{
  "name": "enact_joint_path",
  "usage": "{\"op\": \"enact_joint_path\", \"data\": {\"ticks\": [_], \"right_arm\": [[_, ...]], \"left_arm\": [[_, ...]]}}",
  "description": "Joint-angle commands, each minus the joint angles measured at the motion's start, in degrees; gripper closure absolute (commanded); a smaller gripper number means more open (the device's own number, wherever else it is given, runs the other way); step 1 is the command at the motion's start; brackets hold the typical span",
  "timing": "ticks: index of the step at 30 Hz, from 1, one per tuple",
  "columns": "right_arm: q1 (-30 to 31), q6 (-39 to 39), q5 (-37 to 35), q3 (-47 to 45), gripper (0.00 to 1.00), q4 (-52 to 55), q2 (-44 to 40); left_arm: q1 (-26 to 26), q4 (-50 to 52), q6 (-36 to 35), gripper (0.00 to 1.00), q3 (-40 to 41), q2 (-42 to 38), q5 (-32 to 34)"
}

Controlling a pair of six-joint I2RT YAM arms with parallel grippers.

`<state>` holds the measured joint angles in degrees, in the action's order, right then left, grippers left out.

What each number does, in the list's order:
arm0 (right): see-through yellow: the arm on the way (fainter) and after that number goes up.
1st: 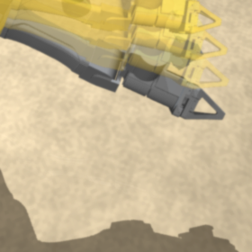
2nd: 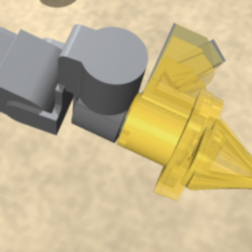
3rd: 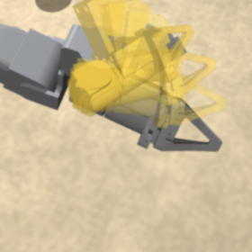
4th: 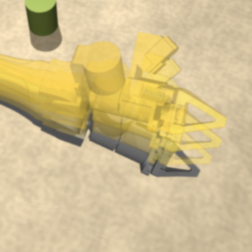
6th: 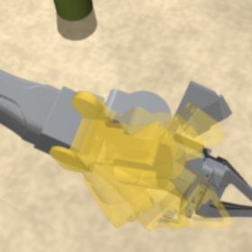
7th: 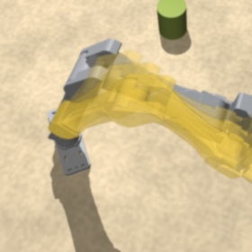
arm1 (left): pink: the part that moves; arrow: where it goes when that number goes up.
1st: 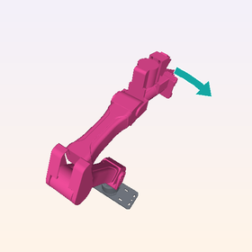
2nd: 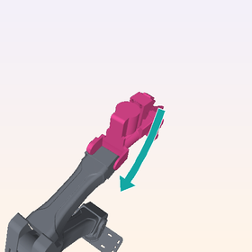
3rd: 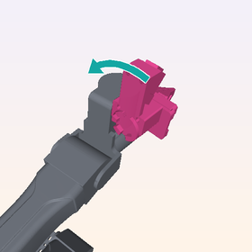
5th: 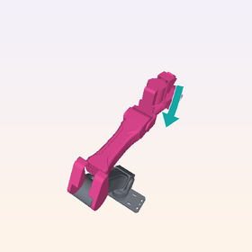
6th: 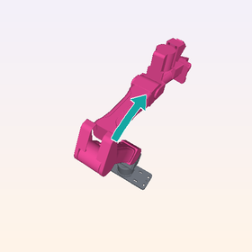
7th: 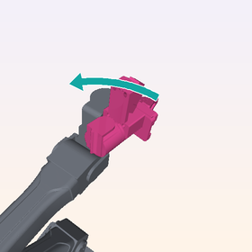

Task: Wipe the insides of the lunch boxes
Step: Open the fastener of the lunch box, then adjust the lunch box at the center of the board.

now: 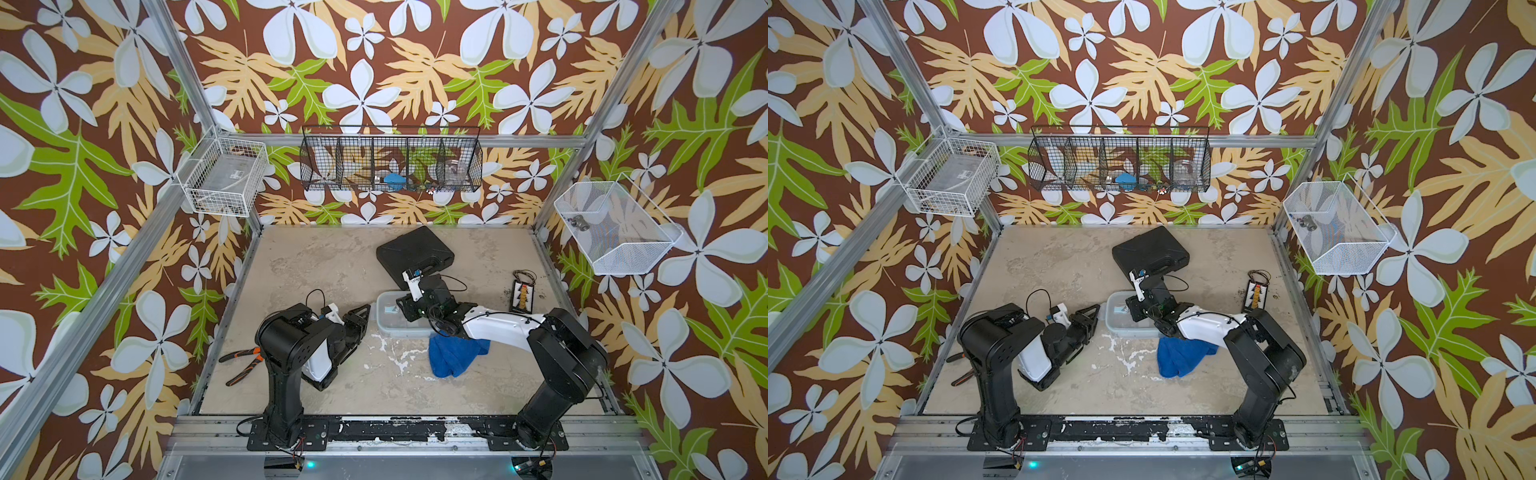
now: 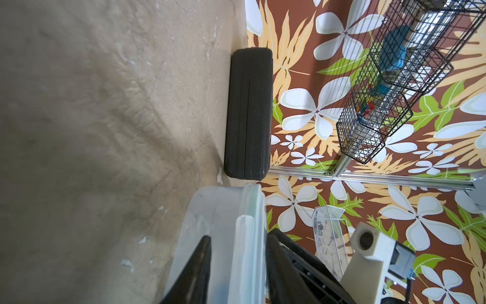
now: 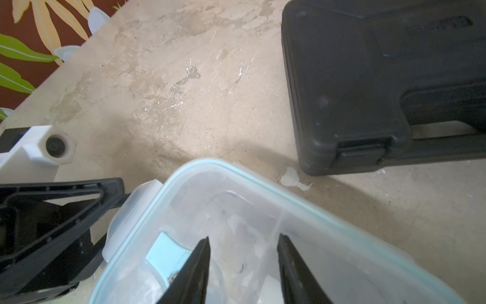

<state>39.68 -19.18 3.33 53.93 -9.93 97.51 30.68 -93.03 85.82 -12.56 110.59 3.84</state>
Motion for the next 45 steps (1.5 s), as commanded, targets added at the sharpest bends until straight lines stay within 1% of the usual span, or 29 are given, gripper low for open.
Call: {"op": "enact_joint_path", "data": {"ticks": [1, 4, 5, 8, 11, 13, 16, 19, 22, 26, 29, 35, 41, 45], "right_arm": [[-0.37, -1.26, 1.22, 2.75, 0.48, 10.96, -1.50], [-1.76, -2.10, 1.92, 4.57, 0.40, 10.99, -4.69], [-2.54, -2.69, 2.30, 4.67, 0.39, 11.00, -5.82], [-5.89, -4.08, 2.91, 3.18, 0.34, 10.81, -10.04], [-9.39, -4.12, 2.99, -0.13, 0.31, 10.75, -13.54], [-12.00, -4.11, 4.79, -2.45, 0.29, 12.09, -14.05], [-15.41, -5.22, 8.81, -5.71, 0.26, 12.94, -14.24], [-16.04, -5.68, 10.14, -9.19, 0.24, 10.99, -15.40], [-16.04, -8.48, 11.56, -12.30, 0.23, 8.39, -15.47], [-16.04, -12.42, 13.73, -14.72, 0.23, 4.36, -14.45], [-15.88, -15.18, 15.56, -15.50, 0.26, 0.73, -13.51], [-14.87, -19.07, 19.99, -13.14, 0.29, -4.64, -8.74], [-12.03, -22.13, 21.69, -8.29, 0.29, -7.98, -3.18], [-10.87, -24.52, 22.65, -5.18, 0.30, -10.88, 0.39]], "left_arm": [[-0.94, -13.94, 0.32, 0.51, 1.23, -0.88, -0.90], [-2.53, -10.43, -0.60, 0.44, 2.61, -4.11, -1.98], [-3.01, -8.32, -1.42, 0.43, 2.88, -5.80, -2.34], [-4.62, 4.07, -5.70, 0.36, 1.79, -13.57, -4.02], [-5.19, 26.41, -15.63, 0.27, -5.07, -23.35, -5.97], [-5.17, 43.70, -25.13, 0.21, -13.07, -27.74, -6.93], [-5.19, 55.09, -32.57, 0.17, -19.81, -29.56, -7.86], [-5.17, 62.70, -36.12, 0.17, -24.06, -28.84, -9.89], [-4.78, 66.14, -37.18, 0.17, -25.71, -27.49, -11.74], [-4.14, 69.20, -39.02, 0.17, -26.21, -27.39, -11.22], [-3.98, 70.39, -39.85, 0.17, -25.71, -27.86, -11.16], [-3.91, 70.87, -38.64, 0.18, -22.26, -29.57, -10.71], [-3.96, 71.74, -38.36, 0.17, -19.81, -31.68, -9.13], [-3.95, 74.74, -38.88, 0.17, -19.39, -33.79, -6.75]]}}
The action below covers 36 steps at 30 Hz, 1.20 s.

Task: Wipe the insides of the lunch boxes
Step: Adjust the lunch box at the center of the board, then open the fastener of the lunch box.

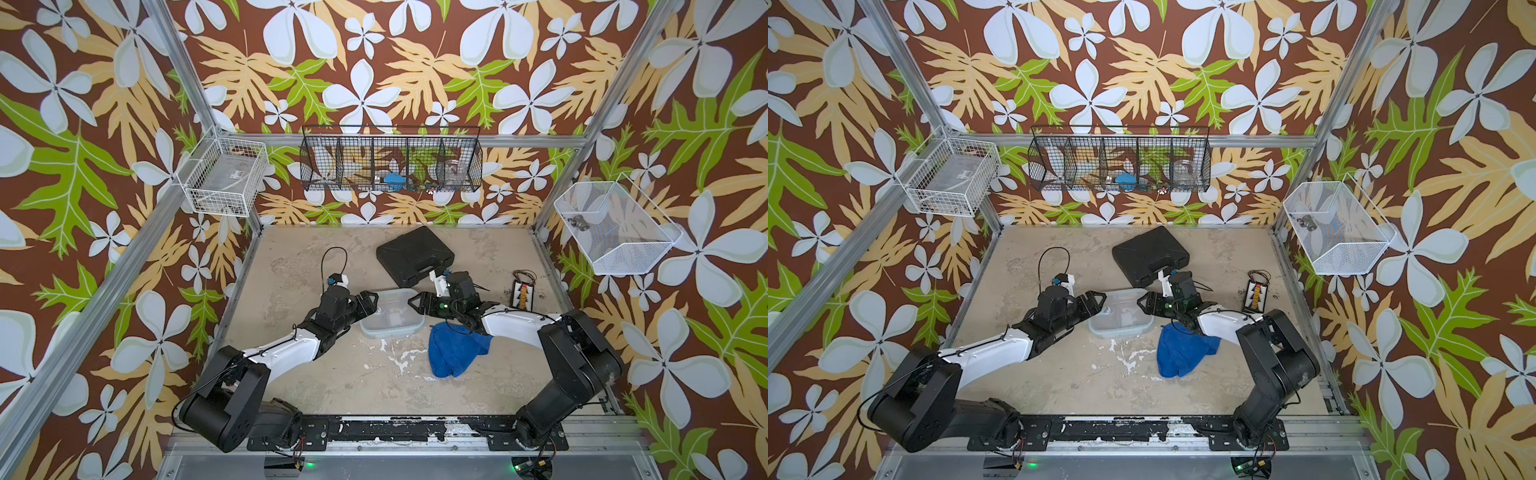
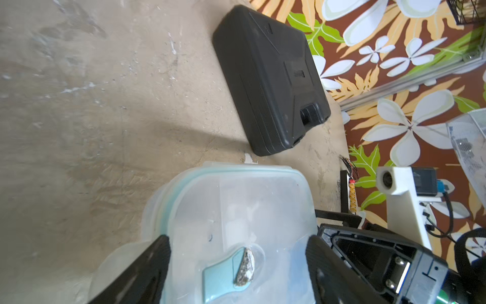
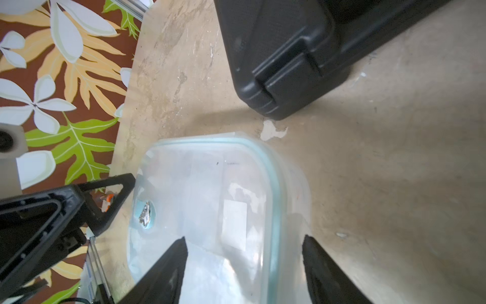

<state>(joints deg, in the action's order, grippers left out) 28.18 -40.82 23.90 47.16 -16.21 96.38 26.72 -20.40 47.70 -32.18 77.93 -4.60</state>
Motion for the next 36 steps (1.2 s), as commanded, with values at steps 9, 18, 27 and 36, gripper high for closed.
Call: {"op": "enact_joint_path", "data": {"ticks": [9, 18, 27, 36], "right_arm": [[1.79, -5.06, 3.70, 8.74, 0.29, -6.52, 7.73], [-3.29, -14.58, 5.48, -0.99, 0.27, -18.27, 3.91], [-4.19, -33.18, 11.20, -10.63, 0.31, -44.01, 7.06], [-3.62, -45.14, 10.15, -16.89, 0.35, -58.55, 11.10]], "left_arm": [[0.00, 13.05, -2.36, 0.15, -1.29, -8.57, 11.19], [1.31, 15.66, -4.70, 0.21, -5.97, -8.46, 9.84], [5.63, 15.65, -3.54, 0.32, -6.28, -4.47, 9.82], [6.84, 15.05, -4.94, 0.33, -5.88, -2.41, 10.11]]}}
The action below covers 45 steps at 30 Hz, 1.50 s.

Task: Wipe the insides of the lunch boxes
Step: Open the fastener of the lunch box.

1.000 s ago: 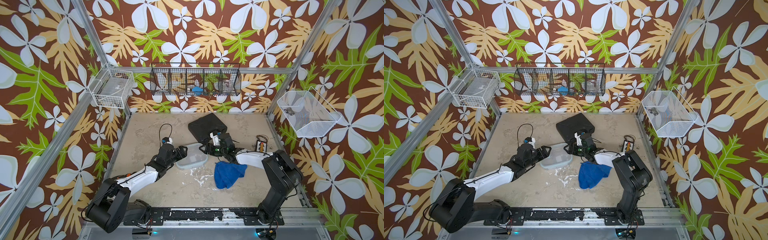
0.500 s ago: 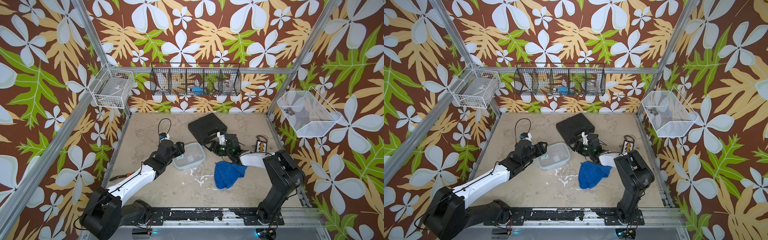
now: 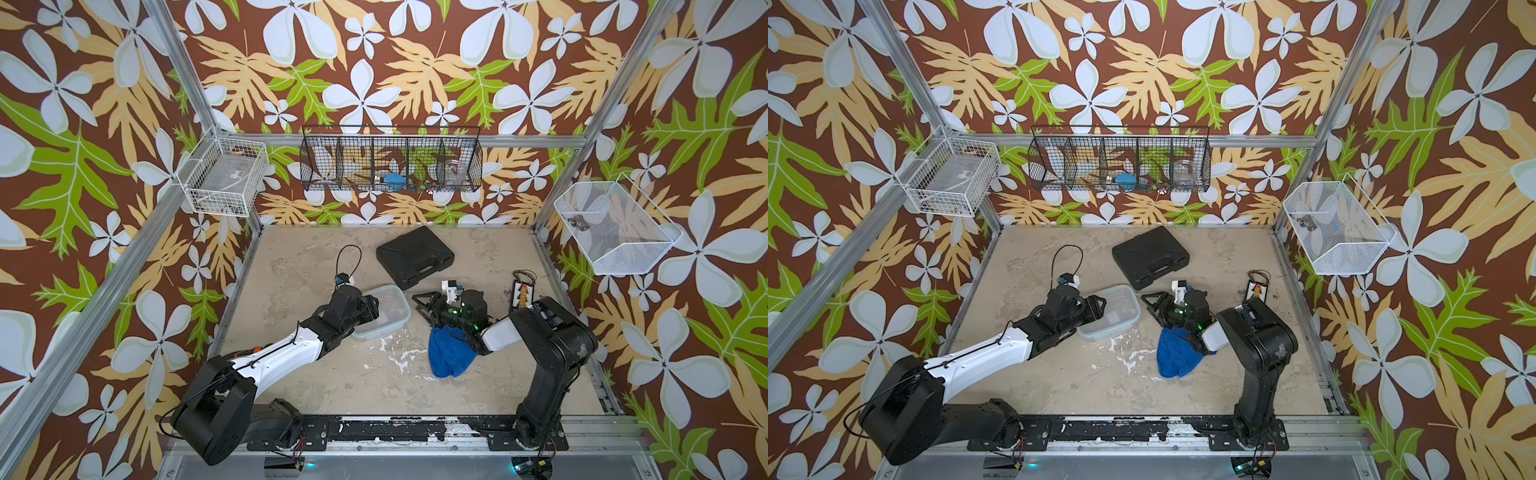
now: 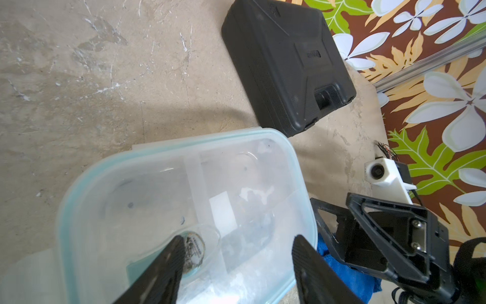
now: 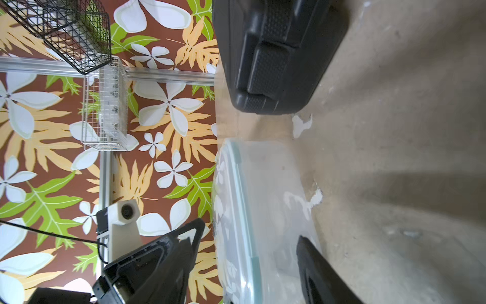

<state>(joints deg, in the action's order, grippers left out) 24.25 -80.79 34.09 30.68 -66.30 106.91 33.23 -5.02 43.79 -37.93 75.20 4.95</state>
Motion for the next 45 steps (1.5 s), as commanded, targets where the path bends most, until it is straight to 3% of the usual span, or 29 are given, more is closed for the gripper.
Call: {"op": "enact_joint_path", "data": {"ticks": [1, 10, 35, 41, 45], "right_arm": [[0.51, -5.54, -0.01, -0.41, 0.35, -8.69, 0.83], [2.20, -11.05, -2.35, 0.27, 0.35, -13.03, 5.28], [4.77, -5.00, -6.70, 4.20, 0.35, -2.91, 7.71], [4.97, -10.77, -6.76, 4.19, 0.34, -13.94, 11.91], [5.54, -11.67, -6.84, 5.82, 0.34, -15.51, 12.71]], "left_arm": [[0.42, -0.39, -1.13, 0.33, -0.18, 0.58, 0.61], [0.96, -0.54, -0.95, 0.33, 0.48, 1.70, 1.01], [1.39, -2.24, -0.11, 0.33, 1.19, 1.45, 0.58], [1.48, -2.39, -0.19, 0.33, 1.37, 1.70, -0.14], [1.59, -2.78, -0.37, 0.33, 1.52, 2.16, -0.72]]}}
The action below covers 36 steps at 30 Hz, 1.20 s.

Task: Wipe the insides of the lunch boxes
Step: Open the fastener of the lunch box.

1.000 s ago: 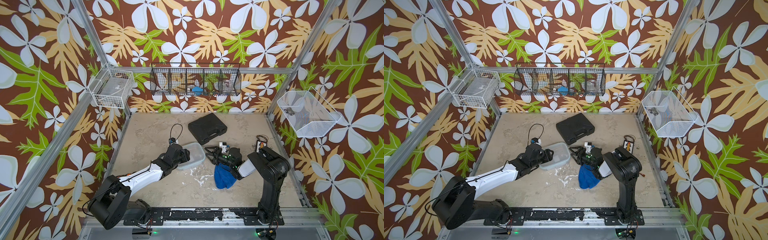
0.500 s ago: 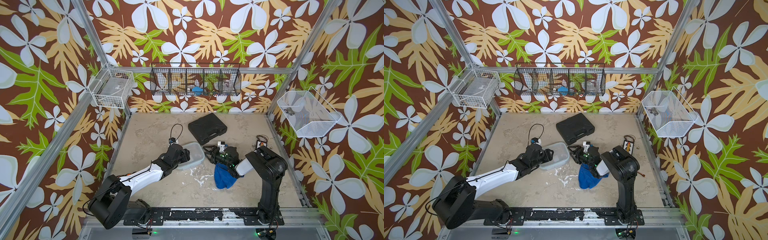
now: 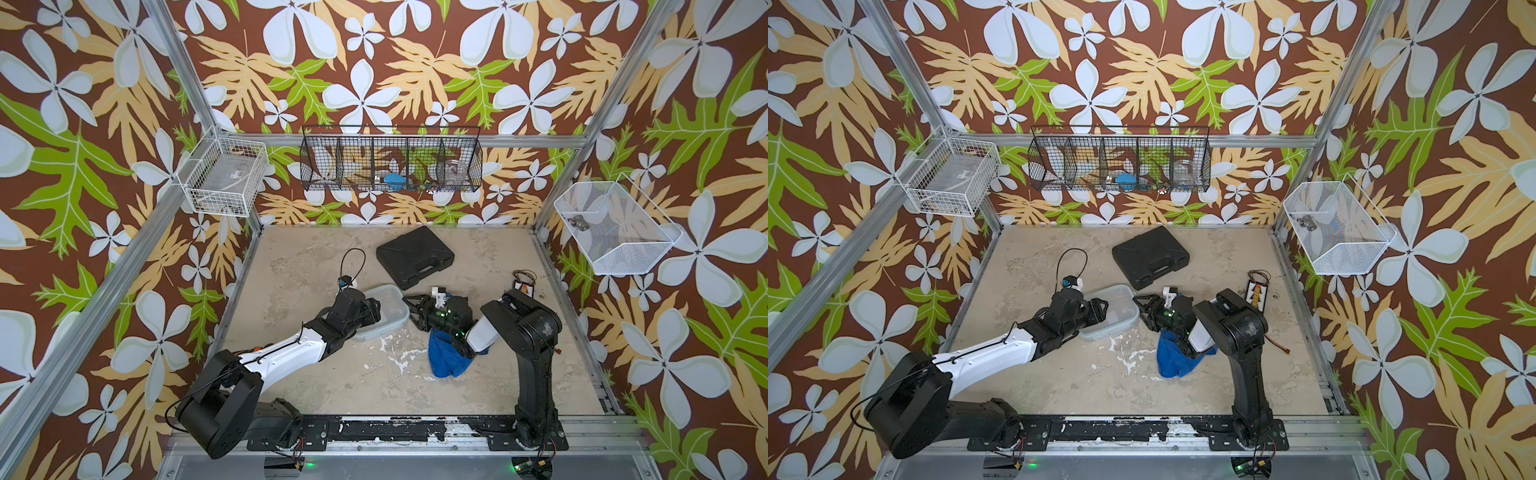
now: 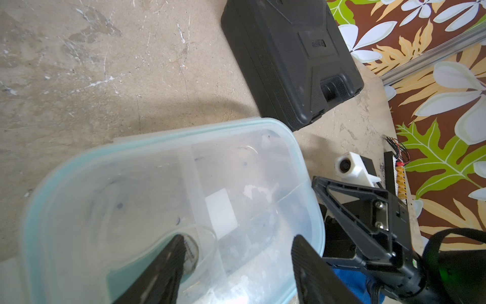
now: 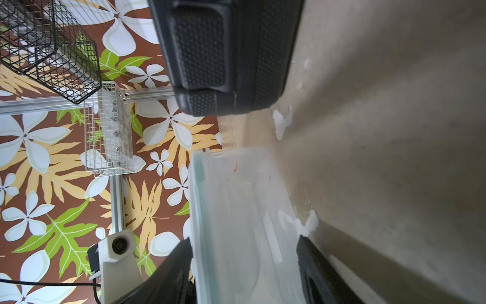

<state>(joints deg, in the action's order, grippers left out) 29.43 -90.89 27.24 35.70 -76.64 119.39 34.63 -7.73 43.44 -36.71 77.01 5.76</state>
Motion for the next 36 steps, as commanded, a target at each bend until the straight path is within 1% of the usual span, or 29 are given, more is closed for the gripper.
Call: {"op": "enact_joint_path", "data": {"ticks": [1, 7, 12, 16, 19, 21, 25, 26, 32, 36], "right_arm": [[0.46, -1.74, -0.04, 1.23, 0.34, -5.61, 0.31], [0.45, -2.94, 0.32, 2.82, 0.37, -7.05, -0.42], [0.50, -4.58, -0.11, 1.73, 0.42, -9.19, -0.08], [0.45, -7.04, -0.31, 1.74, 0.49, -13.55, 2.18], [0.46, -6.91, 0.00, 2.08, 0.54, -13.62, 2.43], [0.45, -6.54, 0.09, 2.07, 0.60, -13.62, 2.18], [0.45, -6.21, 0.08, 1.63, 0.74, -14.87, 2.07], [0.45, -6.22, 0.09, 1.48, 0.75, -15.44, 2.07], [0.45, -5.35, 0.34, 0.18, 0.80, -15.03, 1.55], [0.38, -5.04, 0.35, -0.25, 0.74, -14.88, 1.30]], "left_arm": [[0.26, -0.25, -0.11, 0.33, 0.33, 0.42, -1.76], [0.61, -1.14, -0.15, 0.35, 0.76, 0.99, -2.13], [0.76, -2.00, 0.00, 0.36, 1.14, 1.75, -2.43], [0.95, -2.39, -0.07, 0.37, 1.11, 2.57, -2.93], [1.13, -2.52, -0.08, 0.38, 1.09, 3.10, -2.91], [1.19, -2.49, -0.19, 0.38, 1.00, 3.52, -2.91], [1.32, -1.98, -0.06, 0.40, 0.63, 4.71, -2.87], [1.31, -1.63, -0.03, 0.40, 0.47, 5.03, -2.85], [1.39, 0.18, 0.42, 0.41, -0.46, 6.82, -2.59], [1.40, 0.28, 0.59, 0.41, -0.62, 6.79, -2.66]]}}
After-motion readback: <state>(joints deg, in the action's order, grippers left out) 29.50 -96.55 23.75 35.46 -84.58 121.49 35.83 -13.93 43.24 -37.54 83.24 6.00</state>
